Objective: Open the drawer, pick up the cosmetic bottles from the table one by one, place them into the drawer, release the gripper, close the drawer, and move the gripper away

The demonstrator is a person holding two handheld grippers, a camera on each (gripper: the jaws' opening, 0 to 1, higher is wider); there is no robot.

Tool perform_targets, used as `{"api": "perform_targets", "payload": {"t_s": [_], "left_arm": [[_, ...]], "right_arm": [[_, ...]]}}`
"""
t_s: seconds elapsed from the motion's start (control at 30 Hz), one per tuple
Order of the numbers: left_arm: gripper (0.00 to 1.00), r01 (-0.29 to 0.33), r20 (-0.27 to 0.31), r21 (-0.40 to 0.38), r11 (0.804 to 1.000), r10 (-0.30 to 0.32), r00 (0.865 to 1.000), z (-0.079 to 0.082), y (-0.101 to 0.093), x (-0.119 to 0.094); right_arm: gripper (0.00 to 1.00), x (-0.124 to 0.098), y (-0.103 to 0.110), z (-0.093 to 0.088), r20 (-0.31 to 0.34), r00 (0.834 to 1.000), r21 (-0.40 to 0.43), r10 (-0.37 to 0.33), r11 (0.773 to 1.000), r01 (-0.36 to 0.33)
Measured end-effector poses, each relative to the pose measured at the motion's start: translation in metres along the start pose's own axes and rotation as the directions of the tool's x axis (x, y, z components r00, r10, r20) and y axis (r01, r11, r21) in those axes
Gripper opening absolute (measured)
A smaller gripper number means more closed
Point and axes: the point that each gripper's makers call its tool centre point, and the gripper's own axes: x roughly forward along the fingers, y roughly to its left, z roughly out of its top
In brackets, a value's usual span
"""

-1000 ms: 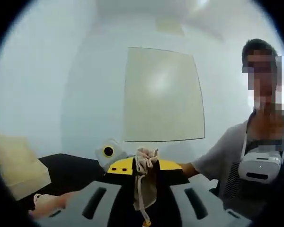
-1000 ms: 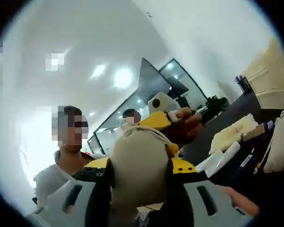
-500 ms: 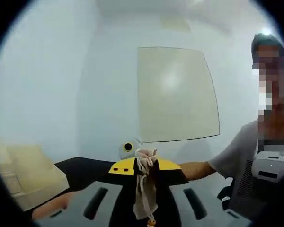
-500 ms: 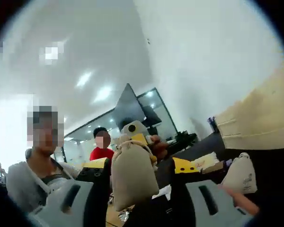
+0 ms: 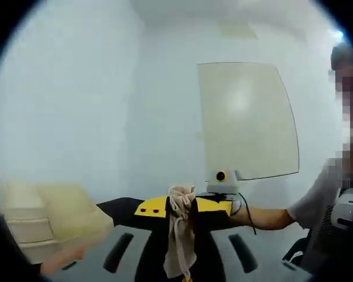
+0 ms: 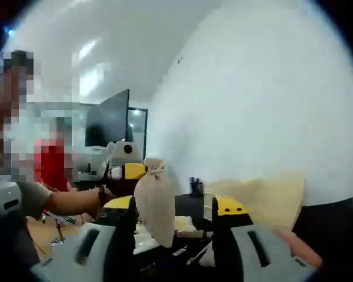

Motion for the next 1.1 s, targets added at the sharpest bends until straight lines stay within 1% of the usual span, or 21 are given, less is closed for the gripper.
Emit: {"api": "perform_targets", "payload": {"t_s": [0.03,0.07,0.1,0.13,0.17,0.2,0.23,0.27,0.3,0.33,0.37,0.4,0.43,0.47,0.53,0.6,0.77,0.9,0.97,1.07,1.1], "left_arm": [[0.11,-0.009,0.008,-0.003,1.0,0.009,1.0,0.002,0.002,0.001],[0.11,-0.036,0.016,-0.012,0.999,0.036,0.999,0.003,0.007,0.001],[0.11,-0.065,0.026,-0.014,0.998,0.066,0.997,0.006,0.012,0.002],[0.11,-0.081,0.036,-0.014,0.997,0.082,0.996,0.008,0.015,0.003],[0.11,-0.114,0.046,-0.013,0.993,0.114,0.992,0.01,0.022,0.003],[0.11,-0.13,0.054,-0.012,0.991,0.13,0.99,0.013,0.025,0.004],[0.11,-0.146,0.062,-0.016,0.989,0.147,0.987,0.014,0.029,0.005],[0.11,-0.155,0.064,-0.015,0.988,0.155,0.986,0.016,0.03,0.006],[0.11,-0.159,0.067,-0.013,0.987,0.159,0.985,0.017,0.031,0.007],[0.11,-0.164,0.07,-0.013,0.986,0.165,0.984,0.018,0.031,0.009],[0.11,-0.167,0.07,-0.011,0.986,0.167,0.983,0.018,0.031,0.01],[0.12,-0.17,0.064,-0.007,0.985,0.17,0.983,0.017,0.031,0.012],[0.12,-0.172,0.058,-0.005,0.985,0.172,0.983,0.018,0.034,0.014],[0.12,-0.174,0.052,0.0,0.985,0.174,0.983,0.017,0.035,0.015],[0.11,-0.181,0.041,0.002,0.983,0.181,0.983,0.015,0.036,0.017],[0.12,-0.183,0.03,-0.004,0.983,0.183,0.983,0.012,0.036,0.019],[0.11,-0.189,0.01,-0.005,0.982,0.19,0.982,0.009,0.035,0.023],[0.11,-0.195,-0.001,-0.006,0.981,0.195,0.981,0.006,0.035,0.023],[0.11,-0.195,-0.005,-0.007,0.981,0.195,0.981,0.004,0.034,0.024],[0.11,-0.199,-0.006,-0.014,0.98,0.199,0.98,0.003,0.034,0.025],[0.11,-0.204,-0.006,-0.018,0.979,0.204,0.979,0.003,0.035,0.025]], "right_arm": [[0.49,0.001,-0.006,0.0,-0.006,0.999,-0.03,-0.054,0.998,0.054],[0.53,0.002,-0.01,-0.002,-0.015,0.994,-0.078,-0.109,0.991,0.107],[0.63,0.005,-0.006,-0.008,-0.049,0.992,-0.119,-0.119,0.986,0.113],[0.69,0.008,-0.006,-0.01,-0.05,0.986,-0.112,-0.157,0.982,0.151],[0.72,0.01,-0.005,-0.008,-0.031,0.985,-0.128,-0.172,0.978,0.167],[0.71,0.011,-0.005,-0.008,-0.019,0.978,-0.138,-0.209,0.969,0.205],[0.68,0.011,-0.01,-0.009,-0.016,0.966,-0.168,-0.257,0.954,0.25],[0.67,0.013,-0.006,-0.006,0.015,0.963,-0.214,-0.27,0.94,0.267],[0.68,0.014,-0.007,-0.005,0.027,0.956,-0.225,-0.291,0.93,0.289],[0.69,0.015,-0.008,-0.006,0.029,0.944,-0.242,-0.328,0.914,0.325],[0.69,0.019,-0.003,-0.007,0.031,0.945,-0.255,-0.325,0.912,0.322],[0.7,0.022,-0.001,-0.007,0.043,0.941,-0.257,-0.334,0.907,0.334],[0.69,0.025,-0.001,-0.01,0.032,0.931,-0.274,-0.364,0.892,0.358],[0.68,0.031,0.002,-0.012,0.026,0.935,-0.294,-0.355,0.891,0.346],[0.67,0.038,0.004,-0.012,0.029,0.93,-0.305,-0.367,0.883,0.358],[0.62,0.045,0.009,-0.013,0.023,0.931,-0.296,-0.365,0.887,0.355],[0.53,0.05,0.015,-0.019,0.002,0.929,-0.269,-0.369,0.895,0.356],[0.51,0.047,0.018,-0.023,-0.005,0.928,-0.27,-0.373,0.894,0.358],[0.5,0.048,0.022,-0.022,-0.003,0.928,-0.275,-0.373,0.892,0.358],[0.5,0.051,0.014,-0.024,-0.016,0.926,-0.27,-0.378,0.893,0.36],[0.5,0.051,0.013,-0.025,-0.017,0.923,-0.27,-0.385,0.89,0.367]]}}
